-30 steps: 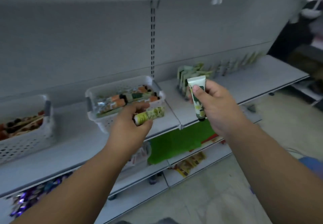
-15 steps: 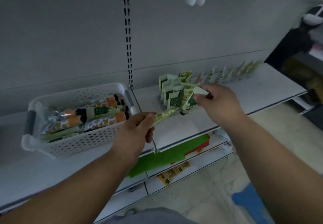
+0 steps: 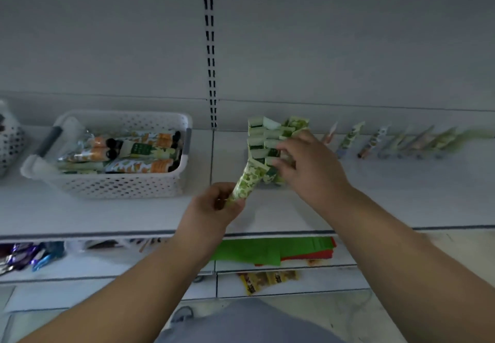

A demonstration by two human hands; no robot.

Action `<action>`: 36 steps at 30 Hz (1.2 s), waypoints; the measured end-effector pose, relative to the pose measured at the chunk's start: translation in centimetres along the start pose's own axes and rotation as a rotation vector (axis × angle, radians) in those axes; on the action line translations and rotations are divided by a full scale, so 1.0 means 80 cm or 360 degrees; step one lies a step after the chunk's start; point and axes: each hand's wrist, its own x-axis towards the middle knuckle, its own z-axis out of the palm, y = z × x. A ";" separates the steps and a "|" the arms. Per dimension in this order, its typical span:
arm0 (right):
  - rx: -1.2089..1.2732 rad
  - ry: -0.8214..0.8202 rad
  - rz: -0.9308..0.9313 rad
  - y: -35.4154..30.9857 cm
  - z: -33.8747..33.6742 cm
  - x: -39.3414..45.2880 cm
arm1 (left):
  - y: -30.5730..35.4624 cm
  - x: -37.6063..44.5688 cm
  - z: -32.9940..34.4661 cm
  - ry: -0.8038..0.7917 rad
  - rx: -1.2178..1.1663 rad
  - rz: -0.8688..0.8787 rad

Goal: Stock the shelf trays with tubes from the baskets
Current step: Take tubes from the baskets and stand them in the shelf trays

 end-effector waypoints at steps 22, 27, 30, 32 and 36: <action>0.0046 -0.0188 -0.0202 0.093 -0.043 0.008 | -0.016 0.024 0.128 0.0147 0.1648 0.0716; -0.0046 -0.0337 -0.0226 0.091 -0.022 0.005 | -0.018 0.027 0.130 0.0196 0.1653 0.0751; -0.0077 -0.0234 -0.0180 0.086 -0.034 0.000 | -0.015 0.025 0.129 0.0189 0.1632 0.0744; -0.0066 -0.0154 -0.0204 0.081 -0.045 -0.004 | -0.012 0.020 0.126 0.0189 0.1581 0.0735; -0.0012 -0.0115 -0.0298 0.054 -0.060 -0.010 | 0.000 0.004 0.104 0.0250 0.1499 0.0746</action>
